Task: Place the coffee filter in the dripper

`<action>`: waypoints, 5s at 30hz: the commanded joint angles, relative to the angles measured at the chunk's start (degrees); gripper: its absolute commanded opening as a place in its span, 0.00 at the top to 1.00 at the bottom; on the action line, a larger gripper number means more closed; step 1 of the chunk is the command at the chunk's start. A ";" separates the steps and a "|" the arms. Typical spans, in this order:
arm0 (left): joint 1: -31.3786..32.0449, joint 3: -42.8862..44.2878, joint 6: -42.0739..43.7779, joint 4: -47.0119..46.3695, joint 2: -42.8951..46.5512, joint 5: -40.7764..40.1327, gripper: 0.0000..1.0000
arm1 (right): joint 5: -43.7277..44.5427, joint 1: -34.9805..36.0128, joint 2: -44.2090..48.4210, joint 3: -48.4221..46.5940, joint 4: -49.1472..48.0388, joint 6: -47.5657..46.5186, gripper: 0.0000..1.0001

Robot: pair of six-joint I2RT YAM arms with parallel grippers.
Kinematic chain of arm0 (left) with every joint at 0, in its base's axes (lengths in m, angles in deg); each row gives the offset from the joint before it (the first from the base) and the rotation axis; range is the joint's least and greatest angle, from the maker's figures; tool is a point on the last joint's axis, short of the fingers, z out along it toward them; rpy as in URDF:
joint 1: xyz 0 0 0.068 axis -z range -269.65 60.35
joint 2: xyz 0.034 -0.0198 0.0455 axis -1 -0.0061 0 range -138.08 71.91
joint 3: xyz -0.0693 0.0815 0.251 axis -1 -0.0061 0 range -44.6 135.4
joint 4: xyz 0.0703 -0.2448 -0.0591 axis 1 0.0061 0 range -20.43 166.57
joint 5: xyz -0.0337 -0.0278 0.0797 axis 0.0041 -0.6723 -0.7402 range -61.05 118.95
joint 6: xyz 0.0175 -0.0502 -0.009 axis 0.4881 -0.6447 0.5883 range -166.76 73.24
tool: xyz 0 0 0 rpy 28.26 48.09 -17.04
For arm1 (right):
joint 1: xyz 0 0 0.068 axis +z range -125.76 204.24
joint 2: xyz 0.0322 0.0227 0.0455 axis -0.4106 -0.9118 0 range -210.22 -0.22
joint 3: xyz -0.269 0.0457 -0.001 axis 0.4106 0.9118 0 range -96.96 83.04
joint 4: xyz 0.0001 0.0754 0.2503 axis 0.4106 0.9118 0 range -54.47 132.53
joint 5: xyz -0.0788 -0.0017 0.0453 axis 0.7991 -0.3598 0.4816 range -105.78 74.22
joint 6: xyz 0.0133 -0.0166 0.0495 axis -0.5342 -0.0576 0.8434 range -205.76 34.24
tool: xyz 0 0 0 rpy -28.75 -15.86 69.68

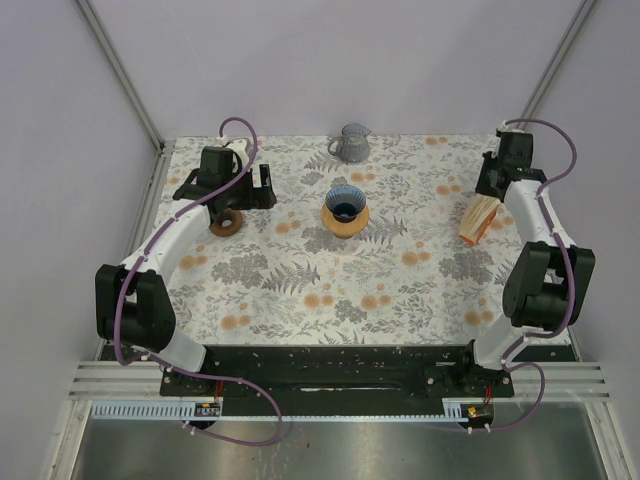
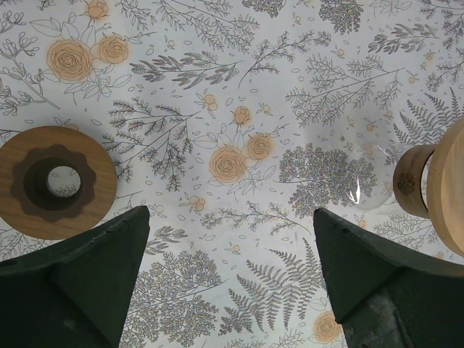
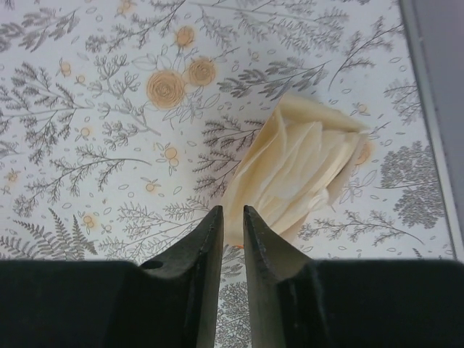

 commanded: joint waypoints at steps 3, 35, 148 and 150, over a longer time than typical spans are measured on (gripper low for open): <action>-0.54 2.30 -0.27 -1.00 0.51 1.07 0.01 | 6.13 0.38 -2.58 -8.59 4.40 1.36 0.71; -1.42 2.30 -0.27 -0.91 0.07 1.86 0.01 | 10.00 -1.02 -13.66 -17.65 8.19 0.22 0.71; 45.07 30.78 38.75 0.49 -0.19 -36.02 0.32 | -11.71 35.01 26.07 -5.44 -11.59 41.79 1.00; 44.98 30.34 38.31 1.01 -0.19 -35.06 0.35 | -11.71 35.01 25.89 -5.35 -11.76 41.44 1.00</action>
